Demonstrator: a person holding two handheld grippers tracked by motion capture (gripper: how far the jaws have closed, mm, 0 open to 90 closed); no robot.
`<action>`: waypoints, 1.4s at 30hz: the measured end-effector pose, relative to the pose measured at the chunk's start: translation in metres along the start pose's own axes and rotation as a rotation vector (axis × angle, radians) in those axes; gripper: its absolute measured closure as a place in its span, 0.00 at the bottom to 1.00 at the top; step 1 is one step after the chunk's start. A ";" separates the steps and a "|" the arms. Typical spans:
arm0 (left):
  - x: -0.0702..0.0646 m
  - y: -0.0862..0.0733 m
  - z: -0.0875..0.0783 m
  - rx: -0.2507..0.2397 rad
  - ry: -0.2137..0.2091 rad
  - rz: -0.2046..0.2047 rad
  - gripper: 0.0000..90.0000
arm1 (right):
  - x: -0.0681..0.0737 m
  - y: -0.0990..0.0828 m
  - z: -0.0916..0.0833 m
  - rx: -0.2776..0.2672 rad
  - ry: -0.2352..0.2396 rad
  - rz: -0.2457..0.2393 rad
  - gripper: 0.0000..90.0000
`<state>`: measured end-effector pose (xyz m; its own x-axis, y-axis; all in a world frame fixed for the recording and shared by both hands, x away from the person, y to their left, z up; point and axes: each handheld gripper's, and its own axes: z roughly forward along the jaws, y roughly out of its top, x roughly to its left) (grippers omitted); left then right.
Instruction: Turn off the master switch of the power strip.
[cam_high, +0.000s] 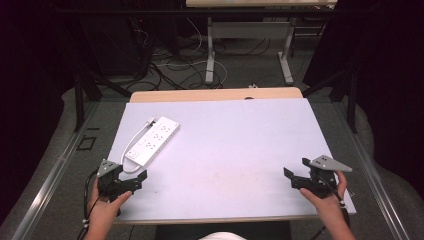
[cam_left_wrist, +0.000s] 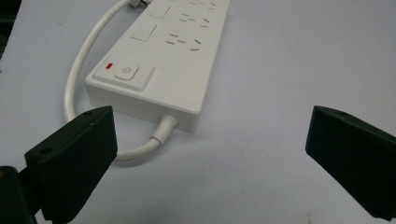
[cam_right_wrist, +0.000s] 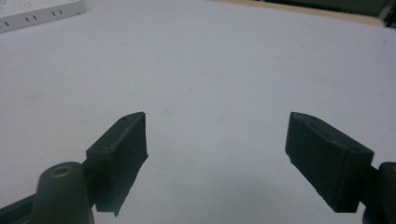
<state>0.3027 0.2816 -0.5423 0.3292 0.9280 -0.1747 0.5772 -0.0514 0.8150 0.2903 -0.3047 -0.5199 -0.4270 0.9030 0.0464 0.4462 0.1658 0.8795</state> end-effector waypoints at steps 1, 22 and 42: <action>0.000 0.000 0.000 0.006 -0.001 0.004 0.02 | 0.000 0.000 0.000 0.000 0.000 0.000 0.22; -0.006 0.020 -0.002 -0.016 0.016 0.057 0.03 | 0.002 -0.029 0.015 0.036 -0.024 -0.002 0.22; 0.000 0.061 -0.016 -0.056 0.062 0.069 0.18 | 0.004 -0.032 0.018 0.046 0.000 0.002 0.22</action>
<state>0.3264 0.2843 -0.4835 0.3191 0.9440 -0.0844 0.5118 -0.0967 0.8536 0.2887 -0.2996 -0.5564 -0.4262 0.9034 0.0482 0.4826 0.1820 0.8567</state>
